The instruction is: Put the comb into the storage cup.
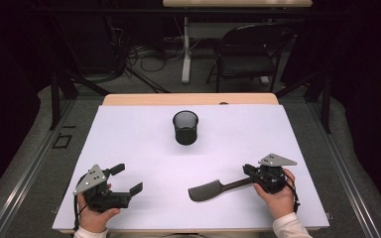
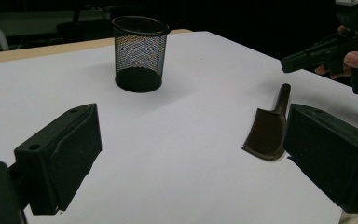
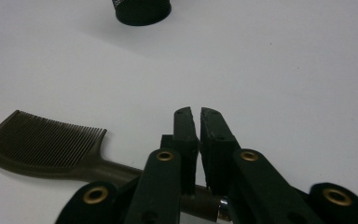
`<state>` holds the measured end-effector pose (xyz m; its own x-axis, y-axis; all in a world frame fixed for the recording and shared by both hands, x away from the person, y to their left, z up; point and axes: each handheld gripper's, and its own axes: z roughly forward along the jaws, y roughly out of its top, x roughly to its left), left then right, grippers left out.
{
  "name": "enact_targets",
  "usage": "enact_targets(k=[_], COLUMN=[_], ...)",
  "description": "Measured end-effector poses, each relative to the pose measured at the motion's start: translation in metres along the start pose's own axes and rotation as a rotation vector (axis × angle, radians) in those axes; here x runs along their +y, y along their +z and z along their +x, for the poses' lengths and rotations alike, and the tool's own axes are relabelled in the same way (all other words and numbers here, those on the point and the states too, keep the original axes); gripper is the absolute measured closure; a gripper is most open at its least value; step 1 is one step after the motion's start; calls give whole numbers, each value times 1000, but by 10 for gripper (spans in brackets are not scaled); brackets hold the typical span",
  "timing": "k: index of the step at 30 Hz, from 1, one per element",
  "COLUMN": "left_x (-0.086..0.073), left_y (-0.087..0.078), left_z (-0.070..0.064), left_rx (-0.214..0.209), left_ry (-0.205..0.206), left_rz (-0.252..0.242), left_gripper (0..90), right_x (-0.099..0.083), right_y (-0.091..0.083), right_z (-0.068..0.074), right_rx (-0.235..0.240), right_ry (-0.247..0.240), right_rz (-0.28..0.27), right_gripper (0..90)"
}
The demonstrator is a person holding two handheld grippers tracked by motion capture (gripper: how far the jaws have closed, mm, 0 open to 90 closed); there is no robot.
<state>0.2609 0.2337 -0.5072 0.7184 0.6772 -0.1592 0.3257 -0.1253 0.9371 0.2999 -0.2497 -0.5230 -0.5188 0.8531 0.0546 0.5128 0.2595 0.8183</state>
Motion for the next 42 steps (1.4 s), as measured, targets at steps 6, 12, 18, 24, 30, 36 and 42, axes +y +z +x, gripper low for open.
enact_targets(k=[6, 12, 18, 24, 30, 36, 42], left_x=[-1, -1, -1, -2, -2, -2, -2], left_y=[0, 0, 0, 0, 0, 0, -1], left_z=[0, 0, 0, 0, 1, 1, 2], left_rx=[4, 7, 15, 17, 23, 26, 30], left_ry=[-1, 2, 2, 1, 5, 4, 1], left_rz=[-3, -3, 1, -2, -6, -11, -10], left_gripper=[61, 83, 84, 84, 83, 83, 83], right_x=[-2, -3, -4, -5, -8, -10, -11], right_y=[4, 8, 10, 13, 14, 15, 16], right_z=[-2, -1, -3, -3, -5, -5, -5], right_rx=[-5, -5, -4, 0, 4, 10, 16], right_ry=[-10, -23, -18, -19, -4, 2, 2], right_rz=[24, 43, 58, 78, 93, 114, 130], right_gripper=[900, 900, 900, 900, 900, 900, 900])
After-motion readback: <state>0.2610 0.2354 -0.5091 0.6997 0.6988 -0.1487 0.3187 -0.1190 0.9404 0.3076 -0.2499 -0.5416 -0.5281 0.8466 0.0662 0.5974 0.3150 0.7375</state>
